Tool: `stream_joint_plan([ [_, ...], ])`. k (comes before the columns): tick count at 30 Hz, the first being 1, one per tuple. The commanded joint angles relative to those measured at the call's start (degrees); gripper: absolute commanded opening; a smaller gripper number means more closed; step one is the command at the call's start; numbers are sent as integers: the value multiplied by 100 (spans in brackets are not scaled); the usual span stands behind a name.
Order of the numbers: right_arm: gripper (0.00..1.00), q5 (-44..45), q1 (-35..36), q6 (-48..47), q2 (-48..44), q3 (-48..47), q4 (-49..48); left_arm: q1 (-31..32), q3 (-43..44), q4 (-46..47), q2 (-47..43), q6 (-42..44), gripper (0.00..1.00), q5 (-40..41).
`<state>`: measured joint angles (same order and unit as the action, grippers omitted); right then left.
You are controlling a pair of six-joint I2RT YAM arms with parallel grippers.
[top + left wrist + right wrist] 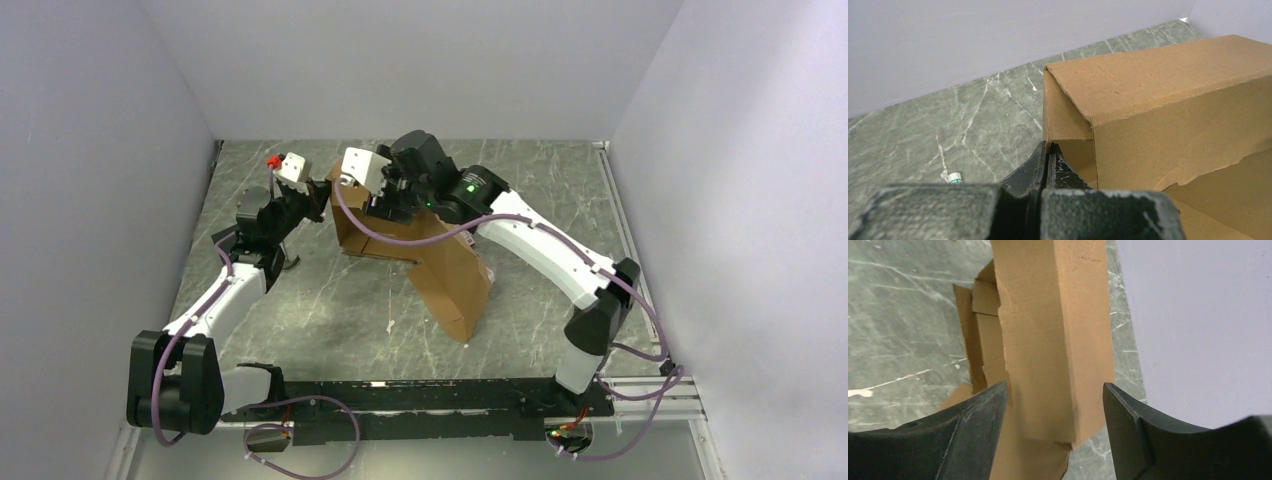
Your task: Fold the paper box
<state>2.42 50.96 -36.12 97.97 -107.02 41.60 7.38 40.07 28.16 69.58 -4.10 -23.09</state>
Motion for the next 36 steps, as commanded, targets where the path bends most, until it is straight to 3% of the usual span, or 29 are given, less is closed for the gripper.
stream_joint_plan([
  [1, 72, 517, 2, -330, 317, -456, -39, 52, 106, 40, -24, -78, 0, -186],
  [11, 62, 1038, 54, -744, 606, -173, -461, 62, 143, -113, -90, -160, 0, -300],
  [19, 54, 1219, 63, -918, 614, 129, -735, 62, 29, -306, -370, -275, 20, -468],
  [25, 56, 1307, 63, -964, 586, 282, -877, 60, -62, -452, -608, -384, 34, -524],
  [30, 65, 1324, 63, -1010, 549, 355, -947, 62, -105, -502, -613, -485, 34, -542],
  [36, 65, 1527, 72, -1266, 544, 627, -1273, 55, -45, -579, -491, -545, 35, -664],
])
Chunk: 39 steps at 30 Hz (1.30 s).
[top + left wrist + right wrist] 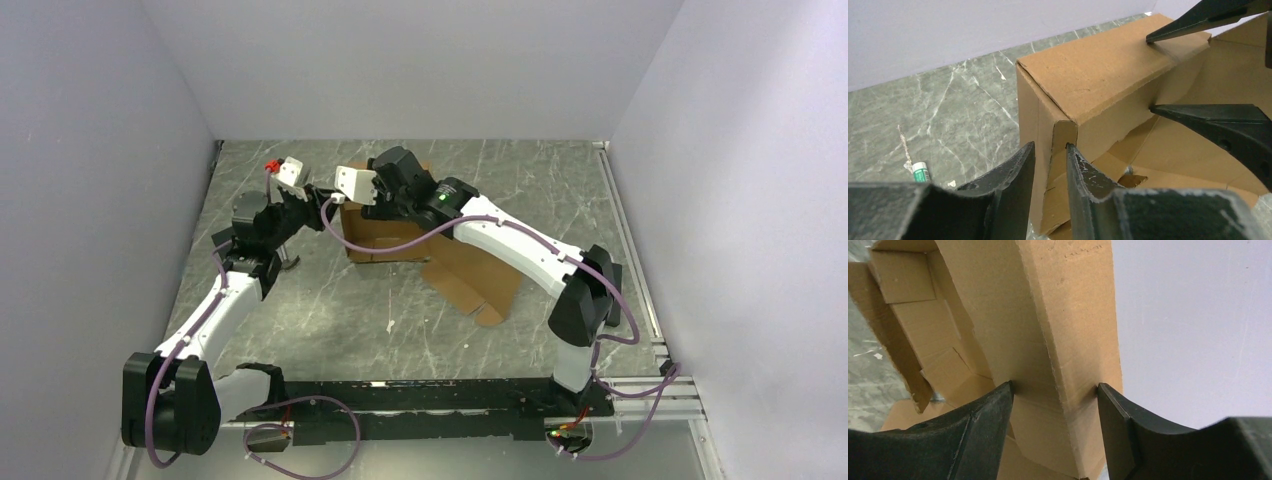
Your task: Fold the paper box
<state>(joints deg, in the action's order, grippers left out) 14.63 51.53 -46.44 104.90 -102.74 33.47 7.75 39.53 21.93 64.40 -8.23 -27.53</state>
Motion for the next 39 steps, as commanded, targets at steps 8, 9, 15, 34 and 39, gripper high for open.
stream_joint_plan([
  [8, 53, 436, 15, -544, -301, 746, -1268, 16, -39, -5, -14, -195, 41, -234],
  [9, 51, 435, 15, -550, -310, 764, -1314, 16, -42, -2, -15, -205, 41, -240],
  [15, 42, 371, 15, -546, -425, 813, -1435, 16, -24, -31, 38, -266, 43, -308],
  [34, 32, 181, 16, -419, -490, 903, -1459, -45, -644, -89, -811, -622, 75, 305],
  [39, 32, 171, 15, -427, -483, 947, -1467, -45, -657, 339, -488, -218, 77, 582],
])
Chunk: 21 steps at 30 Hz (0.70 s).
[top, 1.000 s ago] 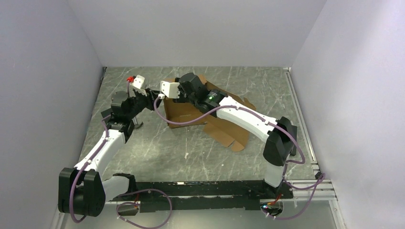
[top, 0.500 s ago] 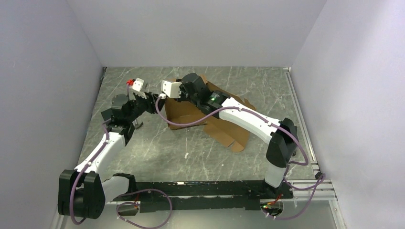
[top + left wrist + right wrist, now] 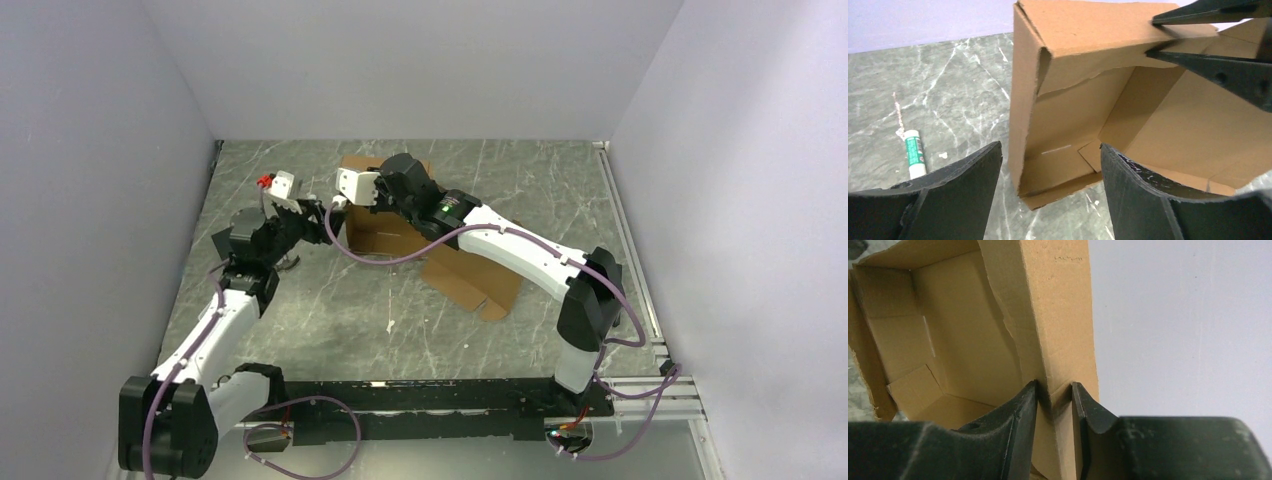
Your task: Fold the paper box
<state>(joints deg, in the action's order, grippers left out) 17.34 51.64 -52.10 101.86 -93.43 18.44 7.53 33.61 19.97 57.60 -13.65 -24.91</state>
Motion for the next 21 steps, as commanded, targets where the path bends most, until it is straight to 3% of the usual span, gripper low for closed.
stream_joint_plan([
  [1, 31, -100, 4, 145, -184, 17, 37, -23, -111, 765, 282, 418, 78, 334],
  [8, 24, -112, 4, 124, -166, 49, -26, -23, -13, 2038, 1054, 566, 79, 27],
  [13, 17, -118, 21, 103, -224, 141, -102, -15, 139, 2662, 1552, 447, 87, 21],
  [21, 16, -308, 22, 318, -171, -67, 139, 137, 511, 3014, 2219, 469, 76, 503],
])
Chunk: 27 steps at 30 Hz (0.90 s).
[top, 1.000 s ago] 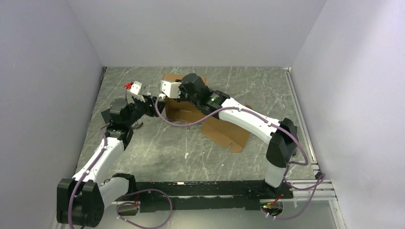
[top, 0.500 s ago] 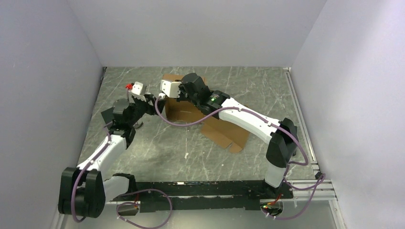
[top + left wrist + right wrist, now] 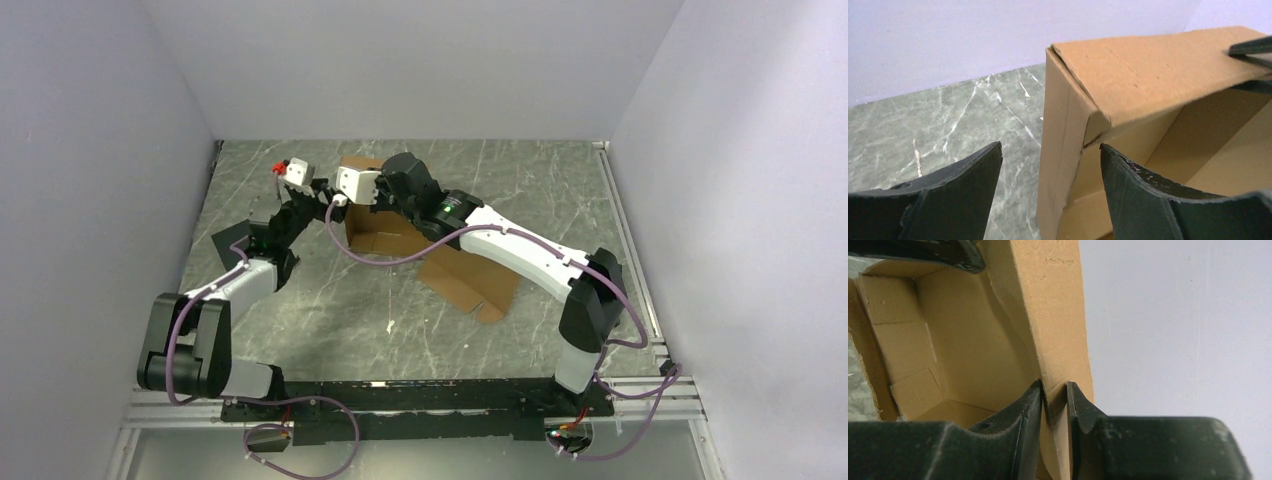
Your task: Fold the paper box
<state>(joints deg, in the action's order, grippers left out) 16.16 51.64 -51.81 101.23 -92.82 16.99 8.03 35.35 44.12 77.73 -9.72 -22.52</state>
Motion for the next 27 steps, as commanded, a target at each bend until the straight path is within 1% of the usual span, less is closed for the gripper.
stream_joint_plan([
  [1, 16, -206, 22, 305, -106, -142, 297, 105, 348, 673, 256, 69, 76, 308],
  [3, 16, -254, 22, 343, -77, -184, 355, 127, 383, 758, 367, 76, 72, 356],
  [8, 16, -354, 22, 423, 44, -325, 513, 154, 494, 863, 611, 10, 58, 368],
  [12, 17, -324, 22, 429, 126, -381, 531, 168, 556, 1095, 757, -148, 38, 265],
  [14, 18, -248, 21, 396, 138, -354, 482, 172, 617, 1067, 769, -199, 26, 152],
  [16, 23, -167, 22, 319, 127, -272, 380, 188, 622, 1026, 743, -226, 17, 57],
  [19, 30, -18, 22, 200, 137, -129, 192, 219, 560, 988, 651, -263, 7, -4],
  [23, 32, 150, 22, 43, 181, -1, -59, 257, 489, 844, 534, -272, 4, -120],
  [27, 31, 296, 22, -129, 283, 9, -216, 294, 448, 696, 405, -286, 4, -209],
])
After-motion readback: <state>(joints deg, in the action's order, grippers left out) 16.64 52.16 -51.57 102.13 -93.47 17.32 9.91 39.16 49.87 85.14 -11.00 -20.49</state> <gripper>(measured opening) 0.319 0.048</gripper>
